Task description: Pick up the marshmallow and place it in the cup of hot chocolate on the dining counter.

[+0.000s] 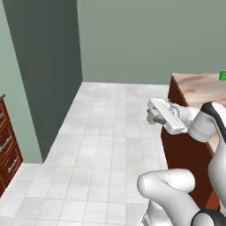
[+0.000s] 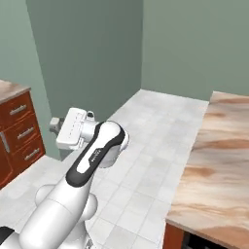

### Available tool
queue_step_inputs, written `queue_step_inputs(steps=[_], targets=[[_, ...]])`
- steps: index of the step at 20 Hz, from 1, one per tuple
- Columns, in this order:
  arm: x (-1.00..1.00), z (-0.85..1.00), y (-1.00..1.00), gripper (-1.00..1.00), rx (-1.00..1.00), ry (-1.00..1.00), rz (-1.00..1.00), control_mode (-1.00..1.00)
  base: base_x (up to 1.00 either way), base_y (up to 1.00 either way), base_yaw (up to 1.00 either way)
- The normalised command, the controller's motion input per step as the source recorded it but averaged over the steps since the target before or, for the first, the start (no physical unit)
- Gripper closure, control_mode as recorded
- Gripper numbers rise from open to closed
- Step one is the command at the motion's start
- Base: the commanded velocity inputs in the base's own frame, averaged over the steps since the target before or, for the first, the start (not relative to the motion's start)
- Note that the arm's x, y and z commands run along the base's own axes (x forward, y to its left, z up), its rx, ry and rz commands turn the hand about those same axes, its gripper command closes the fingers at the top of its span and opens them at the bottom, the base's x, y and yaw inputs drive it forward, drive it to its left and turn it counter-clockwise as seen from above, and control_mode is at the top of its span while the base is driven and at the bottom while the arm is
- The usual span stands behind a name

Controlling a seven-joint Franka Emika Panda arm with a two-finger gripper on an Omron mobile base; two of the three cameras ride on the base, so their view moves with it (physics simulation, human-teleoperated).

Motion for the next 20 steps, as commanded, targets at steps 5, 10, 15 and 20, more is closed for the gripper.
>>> queue_step_inputs(steps=[5, 10, 15, 20], targets=[[0.00, 0.00, 0.00, 1.00, 0.00, 0.00, 0.00, 1.00, 1.00, 0.86, -0.56], [0.00, 0.00, 0.00, 1.00, 0.00, 0.00, 0.00, 1.00, 1.00, 0.86, -0.59], [0.00, 0.00, 0.00, 1.00, 0.00, 0.00, 0.00, 1.00, 1.00, 0.85, -0.62], [0.00, 0.00, 0.00, 1.00, 0.00, 0.00, 0.00, 1.00, 1.00, 0.80, -0.63]])
